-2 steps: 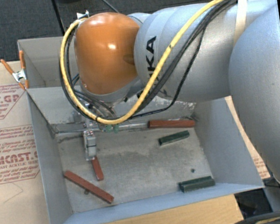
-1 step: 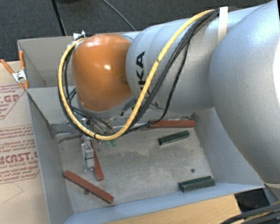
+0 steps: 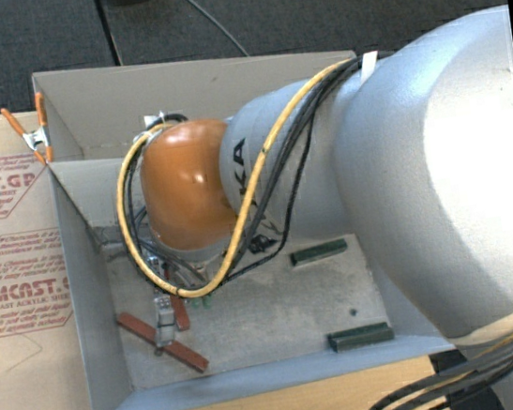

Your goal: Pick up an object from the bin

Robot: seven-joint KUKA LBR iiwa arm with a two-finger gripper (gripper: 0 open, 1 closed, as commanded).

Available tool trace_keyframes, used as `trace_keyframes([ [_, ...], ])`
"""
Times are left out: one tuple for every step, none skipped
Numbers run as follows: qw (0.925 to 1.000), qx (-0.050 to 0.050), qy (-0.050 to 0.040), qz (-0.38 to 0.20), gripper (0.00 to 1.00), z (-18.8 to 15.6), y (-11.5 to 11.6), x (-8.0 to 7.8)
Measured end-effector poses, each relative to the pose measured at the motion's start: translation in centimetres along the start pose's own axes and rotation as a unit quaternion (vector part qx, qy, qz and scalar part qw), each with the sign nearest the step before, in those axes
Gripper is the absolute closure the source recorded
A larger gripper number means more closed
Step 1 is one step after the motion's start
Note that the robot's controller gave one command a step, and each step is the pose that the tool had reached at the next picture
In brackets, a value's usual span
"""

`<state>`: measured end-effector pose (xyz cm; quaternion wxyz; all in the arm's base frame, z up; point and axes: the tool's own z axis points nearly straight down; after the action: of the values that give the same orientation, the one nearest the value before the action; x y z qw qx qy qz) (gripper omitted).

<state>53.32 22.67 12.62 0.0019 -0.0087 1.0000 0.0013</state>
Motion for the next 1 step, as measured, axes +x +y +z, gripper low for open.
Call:
trace_keyframes([
  [0.9997, 0.0, 0.0011, 0.026, 1.0, 5.47, -0.21, -3.39],
])
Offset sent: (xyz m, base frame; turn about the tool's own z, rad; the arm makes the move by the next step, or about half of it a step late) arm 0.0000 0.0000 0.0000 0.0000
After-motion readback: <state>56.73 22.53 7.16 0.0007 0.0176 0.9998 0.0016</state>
